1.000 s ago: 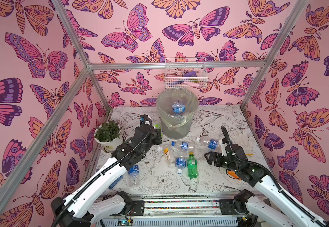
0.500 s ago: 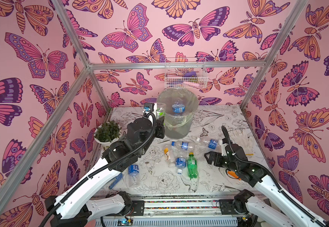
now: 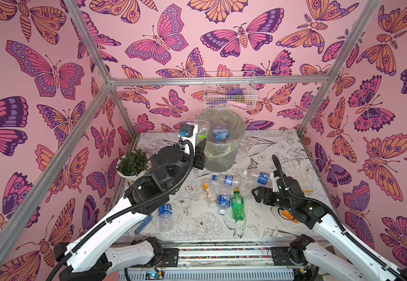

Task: Throw the plastic bottles in the bin
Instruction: Throw the plastic bottle into the trash bin.

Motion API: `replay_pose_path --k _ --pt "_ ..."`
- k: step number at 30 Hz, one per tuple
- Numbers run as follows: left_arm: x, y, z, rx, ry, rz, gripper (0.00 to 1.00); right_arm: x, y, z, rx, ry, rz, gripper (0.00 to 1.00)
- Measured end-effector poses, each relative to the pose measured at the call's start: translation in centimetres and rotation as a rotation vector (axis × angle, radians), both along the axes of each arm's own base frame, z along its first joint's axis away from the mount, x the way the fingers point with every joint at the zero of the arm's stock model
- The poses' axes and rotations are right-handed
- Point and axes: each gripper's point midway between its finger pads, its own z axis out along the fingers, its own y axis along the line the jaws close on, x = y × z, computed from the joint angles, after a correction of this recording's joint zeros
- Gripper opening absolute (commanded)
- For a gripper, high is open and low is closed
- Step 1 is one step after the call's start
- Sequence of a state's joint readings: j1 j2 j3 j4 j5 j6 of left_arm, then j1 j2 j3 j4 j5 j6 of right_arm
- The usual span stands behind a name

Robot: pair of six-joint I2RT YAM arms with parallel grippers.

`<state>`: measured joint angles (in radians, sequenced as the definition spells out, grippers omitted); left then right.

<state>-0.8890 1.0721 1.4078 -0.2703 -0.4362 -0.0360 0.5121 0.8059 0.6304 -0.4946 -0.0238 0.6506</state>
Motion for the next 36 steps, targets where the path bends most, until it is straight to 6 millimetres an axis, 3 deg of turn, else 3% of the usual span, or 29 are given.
replay_pose_path --k 5,9,12,17,18,19,20,23,26,29,36 --pt "-0.1 -0.7 3.4 -0.026 -0.118 -0.028 0.00 0.1 0.0 0.4 0.005 -0.009 0.000 0.99" --pt "1.1 -1.9 4.2 -0.035 -0.161 -0.046 0.00 0.1 0.0 0.7 0.010 -0.018 0.000 0.99" --pt "3.8 -2.4 3.8 -0.048 -0.149 -0.039 0.00 0.1 0.0 0.9 0.012 -0.022 0.000 0.99" --pt "10.8 -3.8 0.6 -0.069 -0.030 -0.047 0.00 0.0 0.0 1.3 0.020 -0.035 -0.001 0.99" --pt "12.5 -4.2 -0.1 -0.075 0.006 -0.051 0.14 0.0 0.0 1.4 0.022 -0.038 -0.001 0.99" --pt "14.2 -4.5 -0.9 -0.076 0.042 -0.054 0.68 0.0 0.0 1.5 0.023 -0.041 -0.001 0.99" --pt "15.9 -5.0 -2.0 -0.070 0.086 -0.062 0.99 -0.1 0.0 1.6 0.025 -0.044 -0.001 0.99" --pt "18.9 -5.7 -5.7 -0.044 0.214 -0.064 0.99 -0.2 -0.1 1.9 0.024 -0.044 -0.001 0.99" --pt "18.2 -6.0 -8.2 -0.023 0.299 -0.078 0.99 -0.4 -0.3 2.3 0.028 -0.053 -0.001 0.99" --pt "15.3 -5.4 -7.1 -0.030 0.278 -0.098 0.99 -0.5 -0.3 2.5 0.033 -0.060 -0.002 0.99" --pt "6.8 -0.3 5.2 -0.182 -0.019 -0.119 0.99 -0.1 0.1 2.0 0.037 -0.039 0.003 0.99"
